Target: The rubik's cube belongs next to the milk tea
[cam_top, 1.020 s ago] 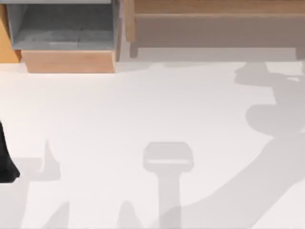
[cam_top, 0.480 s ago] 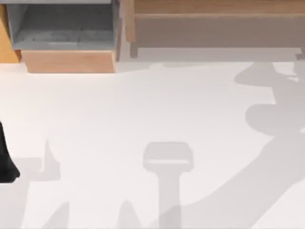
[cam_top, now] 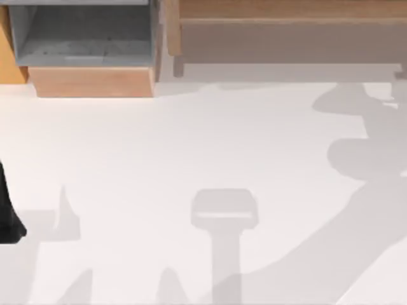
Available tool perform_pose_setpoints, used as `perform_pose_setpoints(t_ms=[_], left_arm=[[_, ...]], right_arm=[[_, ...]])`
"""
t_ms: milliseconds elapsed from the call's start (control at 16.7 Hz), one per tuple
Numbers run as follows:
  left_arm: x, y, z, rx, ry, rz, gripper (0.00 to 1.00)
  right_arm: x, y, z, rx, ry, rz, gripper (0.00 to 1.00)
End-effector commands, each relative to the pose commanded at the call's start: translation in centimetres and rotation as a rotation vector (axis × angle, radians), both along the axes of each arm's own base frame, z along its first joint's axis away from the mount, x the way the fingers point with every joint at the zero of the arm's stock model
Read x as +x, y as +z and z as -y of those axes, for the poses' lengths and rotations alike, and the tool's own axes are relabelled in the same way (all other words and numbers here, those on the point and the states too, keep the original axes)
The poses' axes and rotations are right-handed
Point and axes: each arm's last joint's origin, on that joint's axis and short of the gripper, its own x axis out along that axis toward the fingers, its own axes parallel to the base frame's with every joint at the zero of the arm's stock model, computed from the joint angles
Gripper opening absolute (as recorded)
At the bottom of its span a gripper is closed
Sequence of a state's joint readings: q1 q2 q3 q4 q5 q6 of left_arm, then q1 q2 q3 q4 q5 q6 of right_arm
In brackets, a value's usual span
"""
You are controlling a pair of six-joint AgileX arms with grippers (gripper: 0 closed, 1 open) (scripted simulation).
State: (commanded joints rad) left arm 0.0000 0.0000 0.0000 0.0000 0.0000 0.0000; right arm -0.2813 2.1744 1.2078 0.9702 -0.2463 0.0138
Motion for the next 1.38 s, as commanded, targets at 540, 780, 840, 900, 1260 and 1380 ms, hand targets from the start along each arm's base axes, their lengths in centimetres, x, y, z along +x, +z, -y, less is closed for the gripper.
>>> perform_pose_setpoints(t_ms=[540, 780, 840, 900, 1260, 1380], left_arm=[[0.0, 0.0, 0.0, 0.000, 0.000, 0.000, 1.00], [0.0, 0.0, 0.0, 0.000, 0.000, 0.000, 1.00], [0.0, 0.0, 0.0, 0.000, 0.000, 0.000, 1.00], [0.0, 0.0, 0.0, 0.000, 0.000, 0.000, 1.00], [0.0, 0.0, 0.0, 0.000, 0.000, 0.000, 1.00], [0.0, 0.0, 0.0, 0.000, 0.000, 0.000, 1.00]], right_arm=[[-2.1, 2.7, 2.2, -0.036, -0.017, 0.055, 0.00], [-1.8, 3.4, 1.3, -0.035, -0.003, 0.082, 0.00], [-1.5, 3.4, 1.0, -0.036, -0.002, 0.087, 0.00], [-1.1, 3.2, 0.7, -0.032, 0.000, 0.081, 0.00], [-0.1, 1.0, 0.1, 0.001, -0.002, 0.001, 0.00], [-0.2, 1.1, 0.3, 0.002, -0.005, 0.002, 0.00]])
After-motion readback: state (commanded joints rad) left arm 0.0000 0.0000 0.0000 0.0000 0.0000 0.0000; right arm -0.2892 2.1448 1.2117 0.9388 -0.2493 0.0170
